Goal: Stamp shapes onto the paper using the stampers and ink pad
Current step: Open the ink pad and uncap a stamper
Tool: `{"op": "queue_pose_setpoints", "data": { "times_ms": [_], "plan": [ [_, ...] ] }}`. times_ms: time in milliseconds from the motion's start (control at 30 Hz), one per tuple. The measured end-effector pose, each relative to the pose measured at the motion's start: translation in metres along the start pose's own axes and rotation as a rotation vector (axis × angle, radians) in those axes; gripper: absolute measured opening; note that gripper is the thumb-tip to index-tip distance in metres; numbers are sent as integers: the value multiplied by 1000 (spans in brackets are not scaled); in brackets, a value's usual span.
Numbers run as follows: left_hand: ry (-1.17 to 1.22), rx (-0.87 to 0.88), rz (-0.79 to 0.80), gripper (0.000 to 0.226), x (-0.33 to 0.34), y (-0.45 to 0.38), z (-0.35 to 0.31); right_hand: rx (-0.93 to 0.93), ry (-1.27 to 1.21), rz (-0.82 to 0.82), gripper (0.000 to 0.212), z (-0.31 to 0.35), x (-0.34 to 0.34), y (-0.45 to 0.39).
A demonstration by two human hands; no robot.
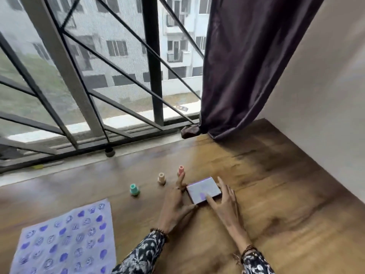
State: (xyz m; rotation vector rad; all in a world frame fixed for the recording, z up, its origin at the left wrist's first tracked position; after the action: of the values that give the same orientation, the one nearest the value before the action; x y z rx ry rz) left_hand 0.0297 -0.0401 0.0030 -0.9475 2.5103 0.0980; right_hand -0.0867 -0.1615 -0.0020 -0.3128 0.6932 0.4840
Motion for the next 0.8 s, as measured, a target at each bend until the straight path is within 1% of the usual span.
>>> {"op": "queue_pose_setpoints", "data": {
  "times_ms": [33, 100, 167, 267, 300, 367, 433, 500, 533, 667, 767, 800],
  "plan": [
    [27, -1, -19, 94, -1, 6, 5, 8, -44, 17, 73, 3, 3, 6],
    [9, -37, -56, 84, -7, 25, 18, 3, -77, 48, 71, 8, 8, 22],
    [-102, -78, -117, 90, -19, 55, 24, 18, -104, 70, 70, 19, 12, 48],
    [-114, -75, -213, 104, -39, 93, 27, 9, -144, 102, 69, 35, 18, 81],
    [-118, -63, -240, 103, -45, 103, 27, 6, -150, 108, 70, 39, 21, 91],
    [-132, -35, -259, 95, -53, 122, 18, 25, -141, 115, 72, 45, 26, 110],
    [-161, 0, -275, 83, -57, 137, 11, 50, -109, 106, 74, 51, 30, 127],
    [-160, -28, -284, 76, -57, 151, 12, 47, -53, 86, 78, 57, 35, 139],
    [-147, -55, -285, 77, -55, 155, 14, 37, 7, 86, 81, 60, 37, 142],
    [-142, -65, -311, 82, -50, 169, 23, -16, 239, 127, 101, 70, 44, 154],
    [-123, -74, -311, 79, -49, 171, 29, -21, 339, 154, 104, 72, 45, 154],
    [-119, -87, -306, 82, -48, 172, 30, -22, 361, 160, 104, 73, 45, 153]
  ]
}}
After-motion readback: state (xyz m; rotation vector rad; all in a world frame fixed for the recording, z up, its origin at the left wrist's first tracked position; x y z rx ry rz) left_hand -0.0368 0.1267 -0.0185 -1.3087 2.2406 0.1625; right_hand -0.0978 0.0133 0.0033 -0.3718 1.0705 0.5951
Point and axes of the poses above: each hand's wrist, its own y-axis away from the middle knuckle, its own x-axis out of the palm, z = x × y, the point moved 5 cm from there along -y, towards the middle knuckle, and after that the axes turned 4 degrees about -z, right-handed, at the moved point
